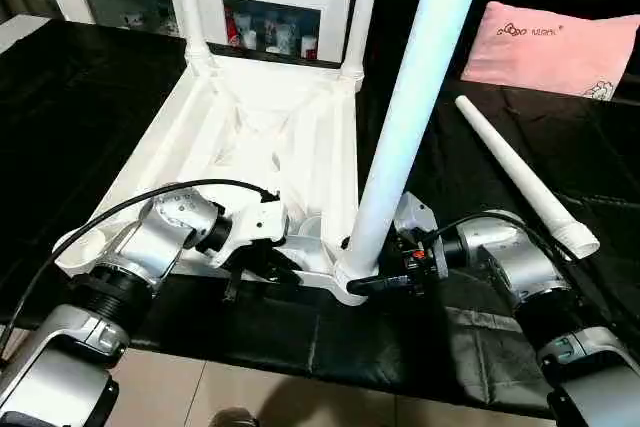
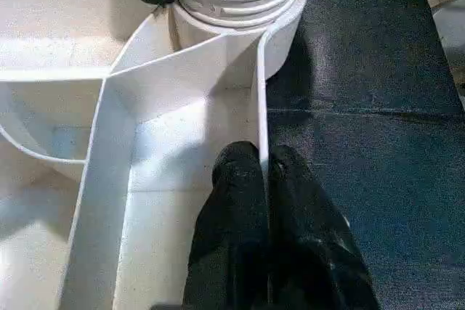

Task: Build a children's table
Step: Rotate leg to tighten

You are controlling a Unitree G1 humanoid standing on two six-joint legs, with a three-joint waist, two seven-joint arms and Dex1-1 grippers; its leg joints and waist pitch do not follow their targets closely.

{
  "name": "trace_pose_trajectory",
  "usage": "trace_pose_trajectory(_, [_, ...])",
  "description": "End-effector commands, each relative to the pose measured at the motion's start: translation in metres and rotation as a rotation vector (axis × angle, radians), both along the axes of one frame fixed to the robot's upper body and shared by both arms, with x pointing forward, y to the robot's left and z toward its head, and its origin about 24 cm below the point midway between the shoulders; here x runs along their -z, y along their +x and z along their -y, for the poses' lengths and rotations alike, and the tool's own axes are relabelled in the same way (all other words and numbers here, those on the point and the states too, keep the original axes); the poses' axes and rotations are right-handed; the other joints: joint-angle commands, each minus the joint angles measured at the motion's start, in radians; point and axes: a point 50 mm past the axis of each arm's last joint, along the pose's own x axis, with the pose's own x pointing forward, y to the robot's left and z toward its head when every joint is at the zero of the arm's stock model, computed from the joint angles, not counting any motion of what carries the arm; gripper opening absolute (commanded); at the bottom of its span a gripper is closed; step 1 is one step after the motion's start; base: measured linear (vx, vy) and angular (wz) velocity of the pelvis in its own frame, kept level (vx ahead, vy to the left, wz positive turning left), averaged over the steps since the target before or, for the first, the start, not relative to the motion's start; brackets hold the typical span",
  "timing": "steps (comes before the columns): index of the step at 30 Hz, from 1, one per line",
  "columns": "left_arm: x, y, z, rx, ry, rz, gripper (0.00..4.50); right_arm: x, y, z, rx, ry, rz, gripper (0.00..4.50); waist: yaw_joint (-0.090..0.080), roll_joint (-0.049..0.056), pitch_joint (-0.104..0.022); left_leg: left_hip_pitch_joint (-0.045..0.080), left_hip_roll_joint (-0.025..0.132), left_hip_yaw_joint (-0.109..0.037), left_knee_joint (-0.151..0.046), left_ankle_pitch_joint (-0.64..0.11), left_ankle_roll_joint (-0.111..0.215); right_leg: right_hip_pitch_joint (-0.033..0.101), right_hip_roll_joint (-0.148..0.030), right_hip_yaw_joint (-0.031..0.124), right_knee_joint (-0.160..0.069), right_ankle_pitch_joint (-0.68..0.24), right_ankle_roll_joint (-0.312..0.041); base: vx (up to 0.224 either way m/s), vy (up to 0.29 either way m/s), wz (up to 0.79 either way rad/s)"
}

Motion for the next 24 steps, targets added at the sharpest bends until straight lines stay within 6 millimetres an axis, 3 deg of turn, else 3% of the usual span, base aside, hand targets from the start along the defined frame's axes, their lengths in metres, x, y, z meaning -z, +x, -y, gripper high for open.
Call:
trace_pose_trajectory(1, [0.001,-0.006,0.009,0.1,0.01,-0.015,0.0,-0.001,0.002,0.005,0.011,-0.015,0.005,2.91,-0.01,0.01,-0.072,0.006,0.029,0.003,-0.061,-0.137,0.037,0.057,-0.077,0.05,-0.061,-0.126,-0.212,0.0,0.0,0.0])
trace_pose_trajectory(5, [0.003,-0.001,0.012,-0.008,-0.021,-0.039,0.0,0.002,-0.001,0.003,0.053,0.027,-0.024,2.79,-0.01,0.015,-0.072,0.007,0.029,0.003,-0.061,-0.135,0.035,0.057,-0.075,0.05,-0.059,-0.107,-0.219,0.0,0.0,0.0])
trace_pose_trajectory(8, [0.003,0.004,0.016,-0.089,-0.05,-0.037,0.0,0.006,-0.001,-0.001,0.119,0.038,-0.059,2.77,-0.009,0.012,-0.068,0.007,0.028,0.002,-0.063,-0.156,0.028,0.057,-0.076,0.051,-0.065,-0.142,-0.213,0.0,0.0,0.0])
trace_pose_trajectory(10, [0.001,0.014,0.026,-0.234,-0.094,-0.021,0.0,0.017,0.001,-0.01,0.271,0.016,-0.084,2.76,-0.016,0.007,-0.063,0.008,0.025,0.001,-0.066,-0.19,0.01,0.055,-0.076,0.051,-0.073,-0.224,-0.191,0.0,0.0,0.0])
trace_pose_trajectory(12, [0.0,0.023,0.035,-0.365,-0.13,-0.022,0.0,0.025,0.006,-0.022,0.42,-0.009,-0.089,2.75,-0.029,0.008,-0.055,0.012,0.02,-0.004,-0.069,-0.25,-0.019,0.049,-0.08,0.05,-0.091,-0.414,-0.136,0.0,0.0,0.0])
trace_pose_trajectory(14, [-0.001,0.028,0.041,-0.434,-0.147,-0.016,0.0,0.029,0.011,-0.032,0.527,-0.007,-0.096,2.75,-0.043,0.001,-0.059,0.004,0.013,-0.011,-0.071,-0.241,-0.031,0.057,-0.083,0.045,-0.098,-0.485,-0.095,0.0,0.0,0.0])
trace_pose_trajectory(15, [-0.001,0.028,0.041,-0.434,-0.147,-0.016,0.0,0.029,0.011,-0.032,0.527,-0.007,-0.096,2.75,-0.052,0.001,-0.061,0.0,0.013,-0.013,-0.07,-0.231,-0.025,0.057,-0.084,0.044,-0.101,-0.488,-0.084,0.0,0.0,0.0])
trace_pose_trajectory(17, [-0.001,0.029,0.044,-0.455,-0.149,-0.013,0.0,0.03,0.012,-0.038,0.568,-0.003,-0.111,2.75,-0.055,0.001,-0.061,0.001,0.012,-0.011,-0.068,-0.226,-0.01,0.054,-0.081,0.046,-0.104,-0.478,-0.081,0.0,0.0,0.0])
trace_pose_trajectory(18, [-0.001,0.037,0.055,-0.549,-0.156,0.005,0.0,0.032,0.02,-0.056,0.709,0.002,-0.148,2.75,-0.063,0.005,-0.059,0.007,0.01,-0.007,-0.066,-0.23,-0.005,0.044,-0.075,0.048,-0.104,-0.457,-0.098,0.0,0.0,0.0])
trace_pose_trajectory(20, [-0.001,0.044,0.063,-0.641,-0.162,0.036,0.0,0.03,0.028,-0.068,0.817,-0.007,-0.154,2.75,-0.068,0.007,-0.059,0.004,0.009,-0.01,-0.068,-0.235,-0.015,0.048,-0.076,0.045,-0.103,-0.471,-0.096,0.0,0.0,0.0])
trace_pose_trajectory(21, [-0.002,0.047,0.065,-0.673,-0.169,0.044,0.0,0.029,0.03,-0.073,0.846,-0.011,-0.157,2.74,-0.074,0.009,-0.061,0.013,0.009,-0.012,-0.066,-0.248,-0.028,0.041,-0.076,0.043,-0.104,-0.485,-0.099,0.0,0.0,0.0])
trace_pose_trajectory(22, [-0.003,0.049,0.067,-0.698,-0.171,0.049,0.0,0.028,0.032,-0.076,0.87,-0.016,-0.16,2.74,-0.076,0.007,-0.063,0.009,0.008,-0.011,-0.065,-0.243,-0.022,0.047,-0.077,0.044,-0.104,-0.465,-0.101,0.0,0.0,0.0])
trace_pose_trajectory(24, [-0.005,0.051,0.07,-0.715,-0.176,0.055,0.0,0.027,0.033,-0.08,0.89,-0.023,-0.157,2.74,-0.076,0.008,-0.065,0.005,0.013,-0.009,-0.066,-0.222,-0.004,0.047,-0.075,0.048,-0.096,-0.371,-0.122,0.0,0.0,0.0])
